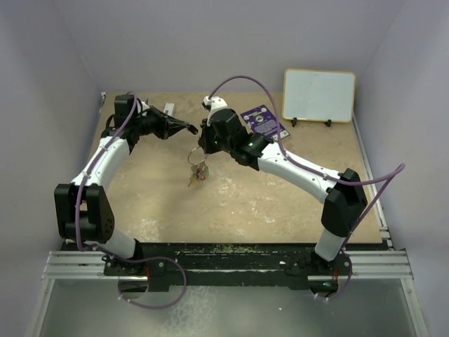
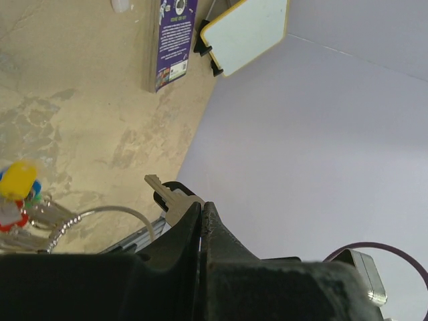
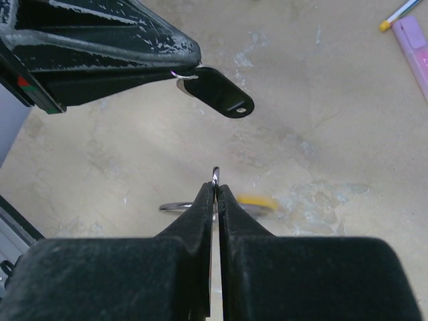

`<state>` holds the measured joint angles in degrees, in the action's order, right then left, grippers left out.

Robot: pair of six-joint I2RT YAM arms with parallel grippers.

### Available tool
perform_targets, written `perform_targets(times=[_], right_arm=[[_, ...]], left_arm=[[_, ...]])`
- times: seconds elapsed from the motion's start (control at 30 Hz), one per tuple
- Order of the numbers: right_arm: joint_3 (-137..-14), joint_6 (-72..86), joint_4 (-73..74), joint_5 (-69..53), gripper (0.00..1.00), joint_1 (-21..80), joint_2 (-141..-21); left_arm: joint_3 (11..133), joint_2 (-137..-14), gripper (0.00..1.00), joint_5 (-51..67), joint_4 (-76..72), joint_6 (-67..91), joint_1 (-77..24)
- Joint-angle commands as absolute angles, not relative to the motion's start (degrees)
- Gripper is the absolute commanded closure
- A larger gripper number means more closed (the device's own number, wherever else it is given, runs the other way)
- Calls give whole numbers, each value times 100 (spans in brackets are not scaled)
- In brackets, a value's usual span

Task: Put the keys on the keyring

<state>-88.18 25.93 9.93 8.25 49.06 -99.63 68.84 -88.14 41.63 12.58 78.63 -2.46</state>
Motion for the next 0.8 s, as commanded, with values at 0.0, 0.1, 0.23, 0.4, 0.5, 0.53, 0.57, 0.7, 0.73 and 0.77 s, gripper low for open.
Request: perform_targets(times=[0.0, 0.1, 0.23, 0.4, 0.5, 0.53, 0.57, 0.7, 0.73, 0.77], right_arm=[[-9330, 2470, 335, 1079, 100, 4896, -9835], [-9544, 2469, 314, 974, 100, 4896, -9949], [-9843, 2485, 308, 980, 100, 4896, -10139], [-10161, 2503, 421, 949, 100, 4888, -10405], [-10234, 2530, 433, 880, 100, 4888, -10494], [-10242, 2536, 457, 880, 100, 4887, -10500], [-10234, 2547, 465, 886, 100, 4887, -10503], [-10151, 2590, 475, 948, 100, 4878, -10456], [-10144, 2592, 474, 966, 100, 4878, -10446], [-10136, 2605, 474, 986, 100, 4878, -10441]], left_arm=[[7171, -8728, 96, 4363, 1290, 8109, -319], [7170, -8728, 96, 4344, 1336, 8134, -349], [7197, -8727, 96, 4338, 1346, 8123, -377], [7190, -8714, 96, 4340, 1407, 8149, -402], [7189, -8701, 96, 4347, 1391, 8196, -402], [7189, -8696, 96, 4343, 1389, 8202, -404], [7188, -8689, 96, 4343, 1381, 8210, -404], [7194, -8686, 96, 4359, 1371, 8231, -404], [7205, -8684, 96, 4367, 1378, 8243, -404], [7206, -8683, 96, 4381, 1380, 8245, -411]])
